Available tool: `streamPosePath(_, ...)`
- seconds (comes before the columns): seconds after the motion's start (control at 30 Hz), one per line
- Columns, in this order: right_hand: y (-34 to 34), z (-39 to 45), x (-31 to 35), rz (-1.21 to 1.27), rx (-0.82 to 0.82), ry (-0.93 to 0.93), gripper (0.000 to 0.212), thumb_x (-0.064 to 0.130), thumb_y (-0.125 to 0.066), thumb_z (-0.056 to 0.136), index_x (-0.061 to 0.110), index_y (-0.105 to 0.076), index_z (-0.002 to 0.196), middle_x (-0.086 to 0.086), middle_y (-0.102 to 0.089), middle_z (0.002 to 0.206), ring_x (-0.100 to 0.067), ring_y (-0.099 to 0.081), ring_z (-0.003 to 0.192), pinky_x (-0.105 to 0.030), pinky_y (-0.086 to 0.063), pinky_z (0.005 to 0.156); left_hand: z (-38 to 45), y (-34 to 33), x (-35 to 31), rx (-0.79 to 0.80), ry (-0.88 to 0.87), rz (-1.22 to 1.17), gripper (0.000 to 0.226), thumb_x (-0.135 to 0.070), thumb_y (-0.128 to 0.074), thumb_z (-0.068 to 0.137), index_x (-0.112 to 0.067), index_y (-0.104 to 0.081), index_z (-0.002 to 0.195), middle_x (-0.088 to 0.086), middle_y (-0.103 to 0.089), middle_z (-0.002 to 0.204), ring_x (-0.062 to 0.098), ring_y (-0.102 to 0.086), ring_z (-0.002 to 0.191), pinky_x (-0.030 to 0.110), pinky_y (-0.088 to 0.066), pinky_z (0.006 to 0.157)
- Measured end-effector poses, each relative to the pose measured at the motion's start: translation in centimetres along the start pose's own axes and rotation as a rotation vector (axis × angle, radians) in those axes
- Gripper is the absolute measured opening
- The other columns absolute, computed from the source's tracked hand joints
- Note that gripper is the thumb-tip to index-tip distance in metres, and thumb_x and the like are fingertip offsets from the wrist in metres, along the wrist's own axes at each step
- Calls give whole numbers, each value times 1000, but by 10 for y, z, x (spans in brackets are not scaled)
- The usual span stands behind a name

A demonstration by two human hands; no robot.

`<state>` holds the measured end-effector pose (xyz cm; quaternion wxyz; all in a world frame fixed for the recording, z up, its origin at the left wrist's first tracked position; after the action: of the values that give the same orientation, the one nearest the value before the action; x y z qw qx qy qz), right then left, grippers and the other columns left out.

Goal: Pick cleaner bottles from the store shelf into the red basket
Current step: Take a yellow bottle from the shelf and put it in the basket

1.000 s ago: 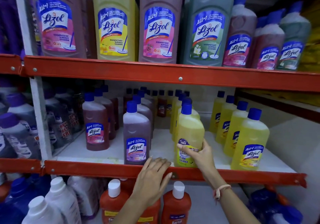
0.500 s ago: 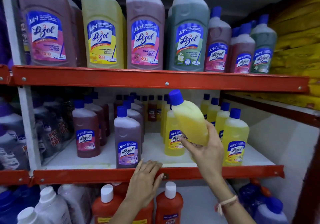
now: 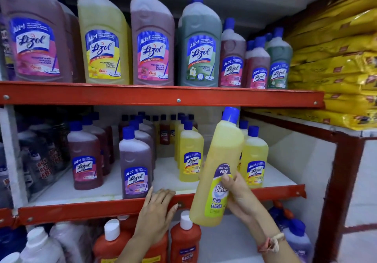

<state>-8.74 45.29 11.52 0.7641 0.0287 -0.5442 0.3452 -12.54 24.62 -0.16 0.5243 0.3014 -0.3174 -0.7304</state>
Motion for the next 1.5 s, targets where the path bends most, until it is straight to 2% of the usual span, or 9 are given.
streamPosePath(0.17,1,-2,-5,-55,16,-21,89,45,-94,37,7,-62,111,-15,-75,102,-28,-72,90,-37,-60,75,-3,7,-4,72,11,-45,73,-68,-7,89,-26,-48,133,-8,-55,134,7,-42,130,27,2,115)
streamPosePath(0.3,5,-3,-11,-109,-6,-54,96,50,-93,36,5,-60,114,-17,-74,104,-29,-72,91,-39,-60,76,6,41,-10,107,248,-523,95,-89,-8,69,-33,-42,137,-10,-38,149,3,-27,136,38,-13,119)
streamPosePath(0.5,4,-7,-28,-180,7,-91,86,47,-92,43,10,-61,114,-20,-73,108,-32,-70,95,-41,-60,79,26,131,-58,-88,246,-1005,26,-64,-34,89,-63,-60,93,-18,-52,133,-12,-39,123,3,-29,93)
streamPosePath(0.6,2,-14,-41,-217,-23,-94,88,46,-91,49,11,-55,121,-15,-73,109,-29,-70,97,-35,-58,77,26,138,-74,-45,163,-1146,31,-64,-52,81,-46,-69,98,-16,-54,132,-4,-46,123,22,-37,102)
streamPosePath(0.73,3,-35,-60,-239,-12,-131,76,41,-85,61,24,-53,127,-6,-71,119,-23,-67,108,-30,-57,80,12,117,-76,-36,233,-1200,40,-54,-68,75,-28,-71,105,-5,-58,129,12,-54,121,44,-42,105)
streamPosePath(0.93,25,-87,-108,-286,-104,-247,68,46,-83,62,20,-59,120,-1,-73,113,-17,-68,105,-25,-57,79,-45,67,-73,76,380,-1219,34,-34,-83,66,-21,-74,97,-3,-64,122,11,-60,110,22,-48,88)
streamPosePath(1.13,63,-137,-168,-400,-99,-389,41,2,-74,73,9,-62,112,-3,-75,100,-13,-68,95,-23,-56,78,-111,6,-78,224,480,-1174,42,-21,-86,64,-12,-72,102,1,-62,121,14,-61,110,31,-51,91)
streamPosePath(1.23,79,-161,-198,-453,-67,-481,49,3,-76,69,3,-60,116,-11,-70,108,-16,-66,99,-26,-55,84,-142,-20,-79,356,514,-1141,48,-27,-87,60,-15,-72,104,0,-69,114,11,-64,105,35,-52,92)
streamPosePath(1.5,105,-210,-267,-835,29,-647,49,14,-82,65,37,-58,101,7,-69,101,-11,-63,98,-22,-48,87,-222,-83,-83,547,768,-1003,56,-46,-88,35,-38,-72,88,-5,-77,90,11,-71,86,43,-56,84)
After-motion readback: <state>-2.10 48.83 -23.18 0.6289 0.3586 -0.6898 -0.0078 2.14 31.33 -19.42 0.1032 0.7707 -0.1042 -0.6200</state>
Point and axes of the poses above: each hand's wrist, its own z-axis towards the middle knuckle, its own y-axis out of the back of the hand, x = y × z, the point moved 4 cm from there along z, towards the middle knuckle
